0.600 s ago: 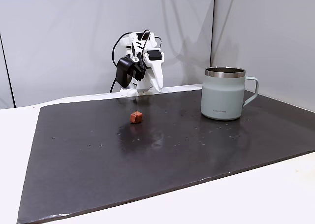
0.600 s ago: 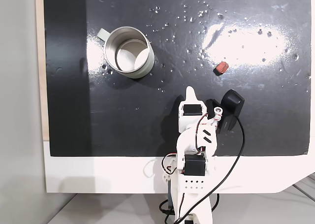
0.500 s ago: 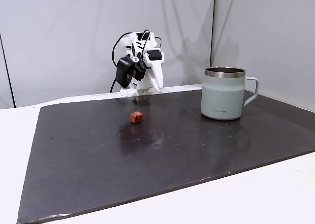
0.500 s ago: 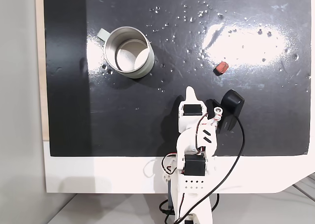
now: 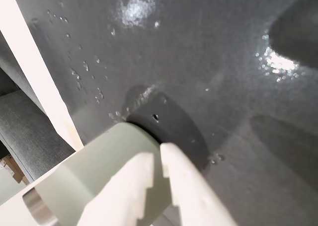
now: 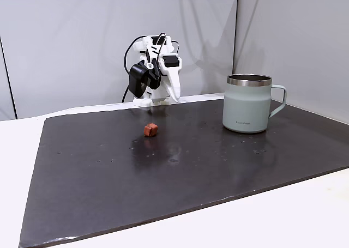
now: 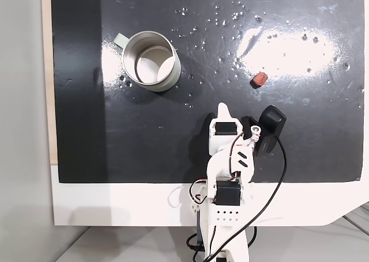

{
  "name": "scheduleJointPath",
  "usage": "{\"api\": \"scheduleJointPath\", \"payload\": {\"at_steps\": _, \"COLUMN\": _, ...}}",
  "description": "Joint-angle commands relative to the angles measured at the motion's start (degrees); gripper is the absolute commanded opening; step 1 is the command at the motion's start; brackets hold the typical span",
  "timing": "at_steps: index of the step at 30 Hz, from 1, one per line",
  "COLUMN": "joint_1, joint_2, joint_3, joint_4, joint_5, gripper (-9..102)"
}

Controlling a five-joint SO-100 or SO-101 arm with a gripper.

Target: Grasp a cube and put it in the cup.

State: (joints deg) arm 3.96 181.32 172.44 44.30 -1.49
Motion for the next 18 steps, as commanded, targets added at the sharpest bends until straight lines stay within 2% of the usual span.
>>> {"api": "scheduleJointPath", "payload": {"at_steps": 1, "joint_1": 0.4, "joint_2": 0.8, "joint_3": -0.3, "joint_4": -1.5, "joint_5": 0.5, "gripper": 0}}
{"api": "scheduleJointPath", "payload": {"at_steps": 6, "joint_1": 0.2, "joint_2": 0.8, "joint_3": -0.6, "joint_4": -0.9, "joint_5": 0.5, "gripper": 0}}
{"api": "scheduleJointPath", "payload": {"at_steps": 18, "joint_1": 3.3, "joint_2": 0.8, "joint_3": -14.1, "joint_4": 9.7, "joint_5": -1.1, "gripper": 0}}
